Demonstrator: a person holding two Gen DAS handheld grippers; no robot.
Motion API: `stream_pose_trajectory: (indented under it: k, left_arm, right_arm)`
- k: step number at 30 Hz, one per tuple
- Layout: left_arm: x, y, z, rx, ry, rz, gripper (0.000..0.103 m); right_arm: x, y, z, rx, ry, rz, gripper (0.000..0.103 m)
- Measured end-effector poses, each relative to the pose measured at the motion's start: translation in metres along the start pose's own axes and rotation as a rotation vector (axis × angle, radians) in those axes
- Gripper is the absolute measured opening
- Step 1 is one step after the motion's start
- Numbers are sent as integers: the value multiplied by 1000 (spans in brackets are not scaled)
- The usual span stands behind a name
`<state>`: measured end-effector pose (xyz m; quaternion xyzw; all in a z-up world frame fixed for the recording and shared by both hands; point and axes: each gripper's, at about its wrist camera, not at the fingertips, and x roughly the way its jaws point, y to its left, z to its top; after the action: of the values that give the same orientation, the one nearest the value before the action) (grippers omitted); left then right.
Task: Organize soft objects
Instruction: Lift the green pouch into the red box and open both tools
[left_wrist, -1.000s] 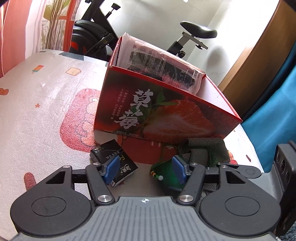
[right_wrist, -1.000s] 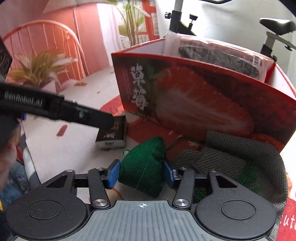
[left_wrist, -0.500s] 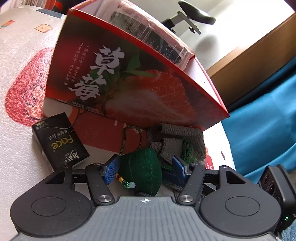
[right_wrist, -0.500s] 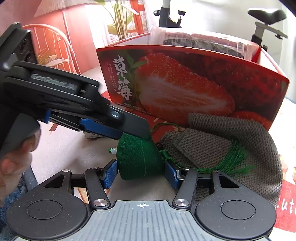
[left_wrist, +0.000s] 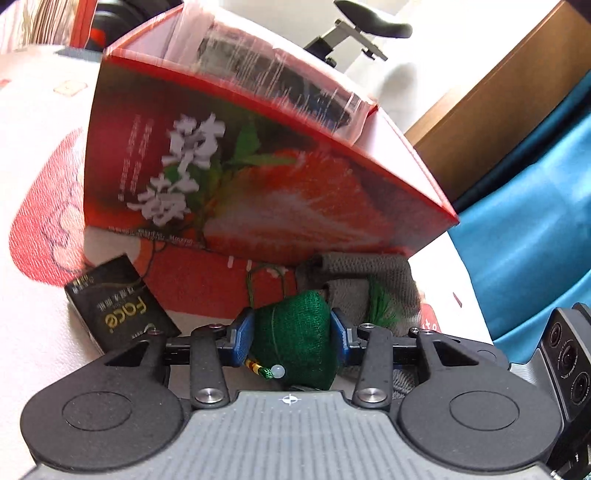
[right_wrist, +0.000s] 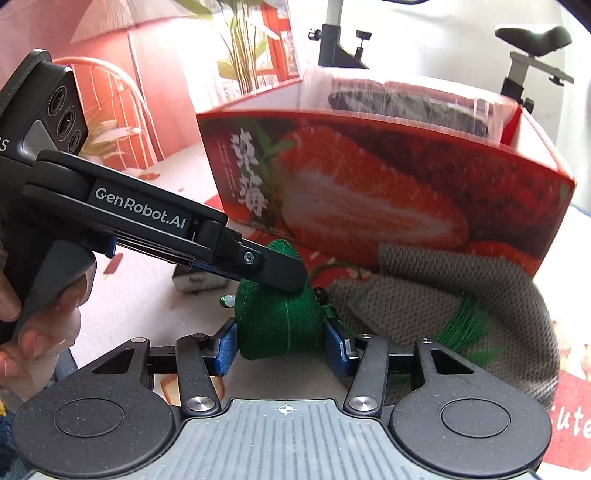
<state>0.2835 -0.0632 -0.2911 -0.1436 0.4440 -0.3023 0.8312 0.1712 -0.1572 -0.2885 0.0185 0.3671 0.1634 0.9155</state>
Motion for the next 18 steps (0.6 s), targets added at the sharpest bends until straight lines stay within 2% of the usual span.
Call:
stream_pose_trajectory:
  k: [9,18]
  left_arm:
    - [-46,-27,30,72,-114,13,46]
    - [-88,-67,87,161,-281,12,46]
  right_arm:
    - [-33,10,35,-60,-110,-13,46]
    - [-69,11,105,-162,-264,-46,46]
